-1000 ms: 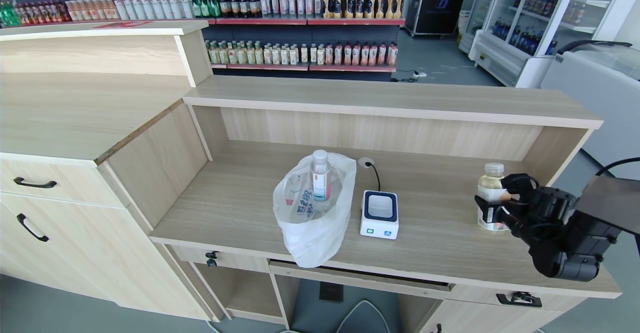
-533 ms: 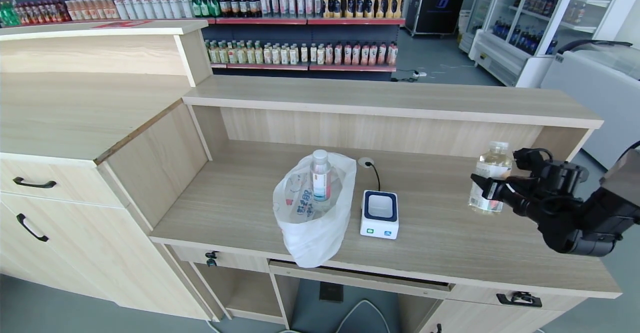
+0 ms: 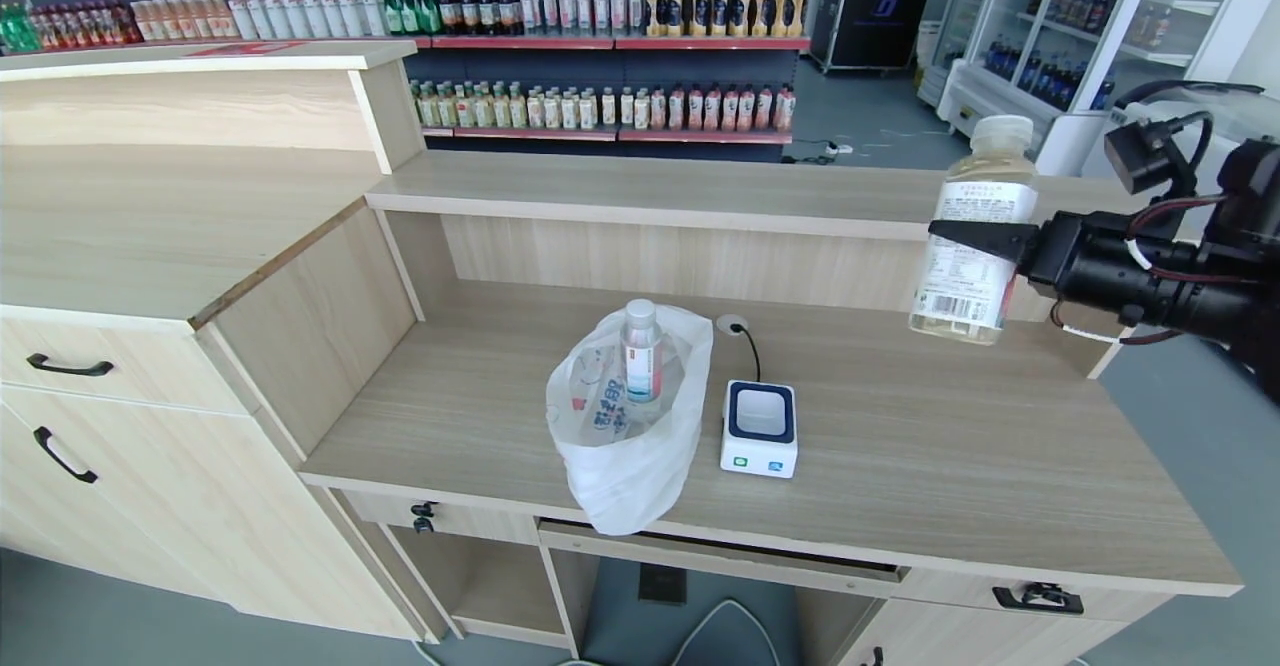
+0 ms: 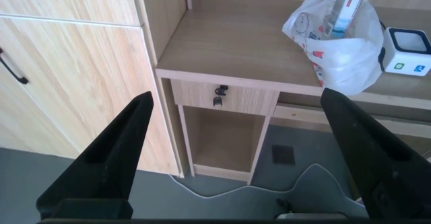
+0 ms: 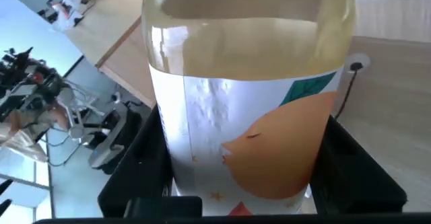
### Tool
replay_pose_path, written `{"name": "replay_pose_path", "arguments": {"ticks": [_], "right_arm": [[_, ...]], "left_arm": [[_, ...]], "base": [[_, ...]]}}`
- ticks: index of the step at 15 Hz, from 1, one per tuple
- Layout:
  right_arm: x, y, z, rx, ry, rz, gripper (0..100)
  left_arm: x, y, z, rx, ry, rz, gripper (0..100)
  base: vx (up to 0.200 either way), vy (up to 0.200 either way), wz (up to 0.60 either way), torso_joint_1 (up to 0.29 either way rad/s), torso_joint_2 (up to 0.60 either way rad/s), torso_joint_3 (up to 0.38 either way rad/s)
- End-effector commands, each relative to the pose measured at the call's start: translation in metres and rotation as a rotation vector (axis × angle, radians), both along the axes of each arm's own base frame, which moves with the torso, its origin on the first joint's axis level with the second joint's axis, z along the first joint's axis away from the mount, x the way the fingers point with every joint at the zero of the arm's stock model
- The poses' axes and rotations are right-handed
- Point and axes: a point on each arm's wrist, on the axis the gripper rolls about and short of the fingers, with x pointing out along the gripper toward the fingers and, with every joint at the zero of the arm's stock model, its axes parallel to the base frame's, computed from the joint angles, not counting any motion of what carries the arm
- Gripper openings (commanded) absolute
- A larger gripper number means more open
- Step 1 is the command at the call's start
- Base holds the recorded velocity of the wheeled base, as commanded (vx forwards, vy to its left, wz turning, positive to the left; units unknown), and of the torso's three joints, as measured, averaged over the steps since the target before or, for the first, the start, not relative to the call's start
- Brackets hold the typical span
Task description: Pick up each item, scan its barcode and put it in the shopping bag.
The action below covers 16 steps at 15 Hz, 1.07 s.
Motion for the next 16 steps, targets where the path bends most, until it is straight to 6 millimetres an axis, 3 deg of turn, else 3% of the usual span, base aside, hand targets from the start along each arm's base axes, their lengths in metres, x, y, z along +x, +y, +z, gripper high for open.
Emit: {"name": "replay_pose_path", "arguments": {"ticks": [1,7,11,16], "right_arm": [[-0.055,0.021,0.05,0.024,-0.111,0.153,0],[-0.098,0.034,0.05,0.04,0.001,0.415,0],[-0.107,0.046,0.054,0.041,-0.001,0.483,0],[-0.139,0.061,0.054,0.048,0.003,0.591,0]], "left_arm": [[0.0,0.0,0.0,0.0,-0.001,0.0,100],[0.0,0.0,0.0,0.0,-0.001,0.0,100],[0.0,0.0,0.0,0.0,-0.001,0.0,100],[0.0,0.0,0.0,0.0,-0.001,0.0,100]], "base": [[0.0,0.0,0.0,0.0,0.0,0.0],[0.0,0.0,0.0,0.0,0.0,0.0],[0.0,0.0,0.0,0.0,0.0,0.0],[0.0,0.0,0.0,0.0,0.0,0.0]]}}
